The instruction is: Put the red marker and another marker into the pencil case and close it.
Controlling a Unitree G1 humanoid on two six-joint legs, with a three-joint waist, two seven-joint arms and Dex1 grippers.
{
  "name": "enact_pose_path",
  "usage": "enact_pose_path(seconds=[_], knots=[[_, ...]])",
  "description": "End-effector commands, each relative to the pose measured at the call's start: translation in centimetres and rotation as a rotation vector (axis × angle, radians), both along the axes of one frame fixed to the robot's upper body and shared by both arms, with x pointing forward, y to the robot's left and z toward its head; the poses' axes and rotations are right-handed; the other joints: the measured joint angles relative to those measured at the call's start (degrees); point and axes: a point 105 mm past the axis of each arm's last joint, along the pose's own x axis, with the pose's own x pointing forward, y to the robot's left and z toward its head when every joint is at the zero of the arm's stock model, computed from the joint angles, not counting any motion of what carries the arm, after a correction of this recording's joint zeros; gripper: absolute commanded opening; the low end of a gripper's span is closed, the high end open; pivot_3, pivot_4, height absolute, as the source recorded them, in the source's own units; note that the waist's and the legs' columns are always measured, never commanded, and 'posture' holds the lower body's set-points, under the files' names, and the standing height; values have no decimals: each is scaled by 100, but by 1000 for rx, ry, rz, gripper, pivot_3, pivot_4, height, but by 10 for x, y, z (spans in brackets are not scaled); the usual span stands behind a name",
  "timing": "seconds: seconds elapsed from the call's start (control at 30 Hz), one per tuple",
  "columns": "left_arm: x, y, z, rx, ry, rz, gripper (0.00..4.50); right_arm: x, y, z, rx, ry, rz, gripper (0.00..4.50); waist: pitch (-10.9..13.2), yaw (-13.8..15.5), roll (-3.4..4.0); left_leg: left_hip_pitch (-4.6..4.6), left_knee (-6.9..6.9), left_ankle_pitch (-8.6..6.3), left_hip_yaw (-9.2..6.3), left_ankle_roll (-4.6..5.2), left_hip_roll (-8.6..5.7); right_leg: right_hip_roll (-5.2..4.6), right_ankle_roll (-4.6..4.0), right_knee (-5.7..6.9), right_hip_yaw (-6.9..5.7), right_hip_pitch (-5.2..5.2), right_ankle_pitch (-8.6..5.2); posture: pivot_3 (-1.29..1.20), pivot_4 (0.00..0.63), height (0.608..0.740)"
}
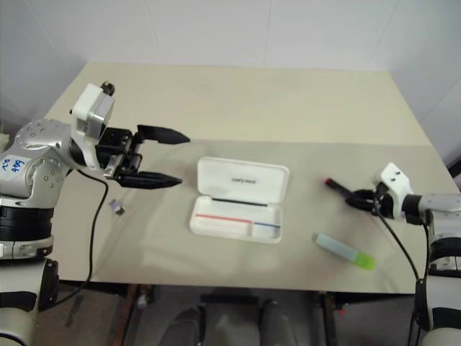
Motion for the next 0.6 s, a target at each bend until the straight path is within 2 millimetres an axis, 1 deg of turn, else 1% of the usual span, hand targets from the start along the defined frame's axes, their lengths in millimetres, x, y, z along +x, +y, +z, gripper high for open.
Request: enact_pose_path(seconds=[0.03,0.13,0.23,0.33,0.47,0.53,0.6], knots=[[0,0,10,-2,-58,-8,4500,-2,-4,4,-16,-12,-6,576,0,-2,0,0,0,0,0,0,0,0,0,1,0,0,0,0,150,740],[1,-1,9,-1,-63,-10,4500,1,-1,10,-30,-49,6,576,0,-10,0,-1,0,0,0,0,0,0,0,0,1,0,0,0,150,740],[1,1,4,7,-65,-14,4500,8,12,44,-36,-174,67,576,5,-12,8,-2,-1,0,0,0,0,0,1,1,1,-3,0,0,150,740],[1,2,1,14,-68,-17,4500,6,22,66,-42,-243,117,576,7,-55,11,-1,-3,1,0,-1,0,1,1,5,3,-4,0,0,150,740],[0,4,-5,23,-75,-15,4500,-10,44,97,-45,-304,225,576,8,-50,14,-3,-5,0,0,-1,0,1,2,4,3,-6,-1,0,150,740],[1,8,-10,30,-76,-1,4500,-27,66,107,-37,-302,314,576,8,-31,15,-4,-7,0,0,0,0,0,4,5,3,-7,-3,0,150,740],[2,13,-16,44,-80,13,4500,-46,86,110,-26,-284,391,576,8,-7,15,-4,-9,-1,0,0,1,1,3,7,3,-10,-5,0,150,740]])
